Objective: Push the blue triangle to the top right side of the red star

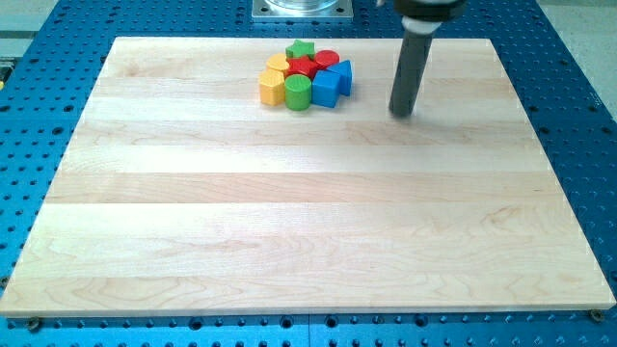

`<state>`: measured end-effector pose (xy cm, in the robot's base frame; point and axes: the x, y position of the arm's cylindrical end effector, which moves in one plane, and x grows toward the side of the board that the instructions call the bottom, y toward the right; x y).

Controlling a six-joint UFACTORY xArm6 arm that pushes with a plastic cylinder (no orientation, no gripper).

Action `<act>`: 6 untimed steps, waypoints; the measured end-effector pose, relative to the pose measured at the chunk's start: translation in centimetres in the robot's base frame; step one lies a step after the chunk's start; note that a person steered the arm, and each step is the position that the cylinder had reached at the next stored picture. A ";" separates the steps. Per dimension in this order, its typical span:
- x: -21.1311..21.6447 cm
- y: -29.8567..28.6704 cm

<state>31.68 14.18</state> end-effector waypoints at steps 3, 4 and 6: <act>1.1 -7.5; 1.4 -7.1; -4.7 -10.9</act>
